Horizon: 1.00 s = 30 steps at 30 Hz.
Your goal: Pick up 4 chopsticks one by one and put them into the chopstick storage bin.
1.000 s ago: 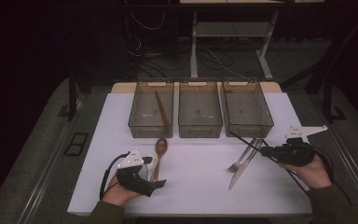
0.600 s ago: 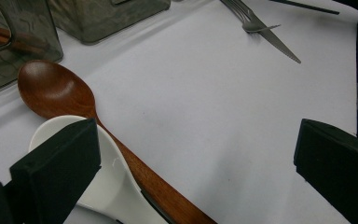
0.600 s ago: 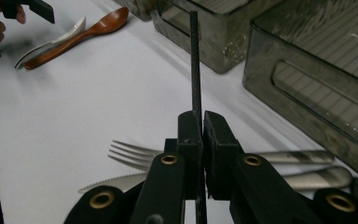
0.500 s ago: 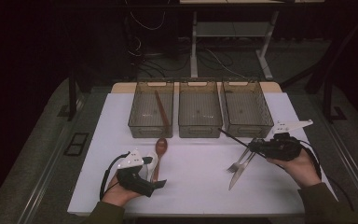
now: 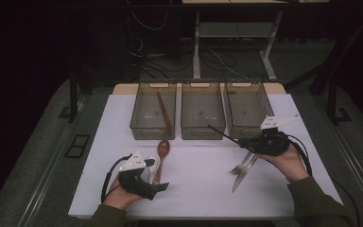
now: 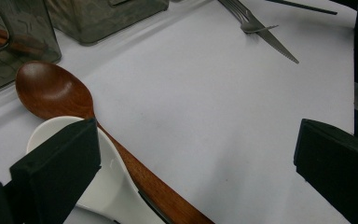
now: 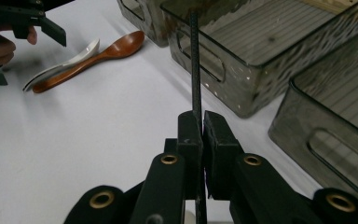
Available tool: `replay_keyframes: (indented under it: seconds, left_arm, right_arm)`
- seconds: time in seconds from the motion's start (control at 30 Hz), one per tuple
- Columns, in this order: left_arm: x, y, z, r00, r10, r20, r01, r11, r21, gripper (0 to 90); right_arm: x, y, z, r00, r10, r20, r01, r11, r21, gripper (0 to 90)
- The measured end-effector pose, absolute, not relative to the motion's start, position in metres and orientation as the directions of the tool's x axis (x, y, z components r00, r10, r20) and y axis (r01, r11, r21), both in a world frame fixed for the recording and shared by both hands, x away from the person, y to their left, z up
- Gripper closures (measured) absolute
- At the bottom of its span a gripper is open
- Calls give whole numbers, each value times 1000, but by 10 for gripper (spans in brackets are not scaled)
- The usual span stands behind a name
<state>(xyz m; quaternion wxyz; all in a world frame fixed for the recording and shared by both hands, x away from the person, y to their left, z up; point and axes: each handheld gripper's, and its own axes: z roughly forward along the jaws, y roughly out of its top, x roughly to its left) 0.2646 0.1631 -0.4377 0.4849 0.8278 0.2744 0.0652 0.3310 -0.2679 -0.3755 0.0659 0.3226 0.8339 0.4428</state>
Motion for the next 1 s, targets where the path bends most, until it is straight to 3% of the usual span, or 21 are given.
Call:
replay_keyframes:
  seconds: [1.0]
  left_arm:
    - [264,163,-437,842,513,-163,391,-374,841,0]
  right_arm:
    - [380,-189,-354,-775,614,152,474,405,782,857]
